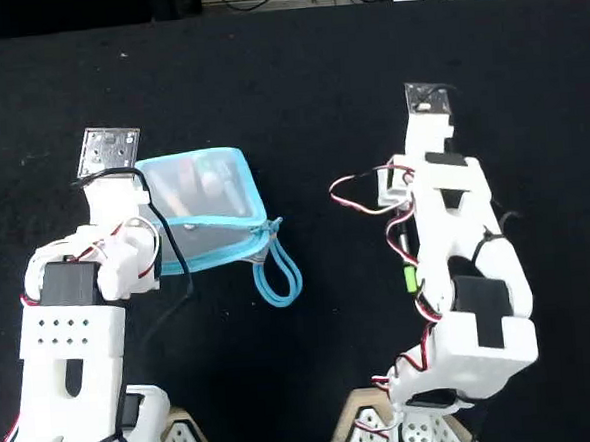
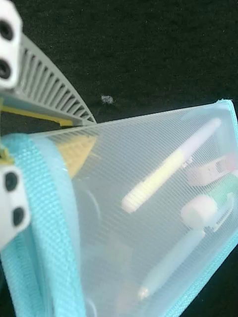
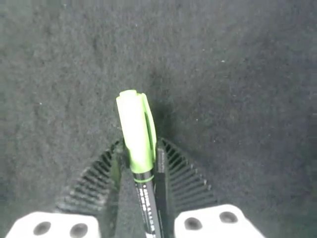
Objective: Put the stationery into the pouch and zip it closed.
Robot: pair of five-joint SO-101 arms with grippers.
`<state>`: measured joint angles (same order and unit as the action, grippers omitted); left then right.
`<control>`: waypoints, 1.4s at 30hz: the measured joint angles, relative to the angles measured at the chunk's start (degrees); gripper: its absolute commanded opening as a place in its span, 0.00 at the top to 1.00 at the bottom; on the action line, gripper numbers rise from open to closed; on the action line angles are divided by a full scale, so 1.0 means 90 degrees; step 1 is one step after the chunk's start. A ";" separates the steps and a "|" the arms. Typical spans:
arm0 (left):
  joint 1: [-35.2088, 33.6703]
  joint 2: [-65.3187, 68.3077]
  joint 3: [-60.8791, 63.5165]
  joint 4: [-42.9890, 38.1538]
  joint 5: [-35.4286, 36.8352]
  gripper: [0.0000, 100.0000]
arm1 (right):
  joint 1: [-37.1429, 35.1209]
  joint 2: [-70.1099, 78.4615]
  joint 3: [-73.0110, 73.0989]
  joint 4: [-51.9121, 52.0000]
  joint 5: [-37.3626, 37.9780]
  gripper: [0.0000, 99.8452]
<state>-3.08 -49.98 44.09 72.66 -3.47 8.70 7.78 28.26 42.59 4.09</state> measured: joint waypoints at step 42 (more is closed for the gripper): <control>0.0000 0.0000 0.0000 0.0000 0.0000 0.97 | -0.0635 0.1045 -0.1172 0.1133 -0.0010 0.85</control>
<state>-3.08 -49.98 44.09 72.66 -3.47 2.99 17.19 17.71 52.79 4.00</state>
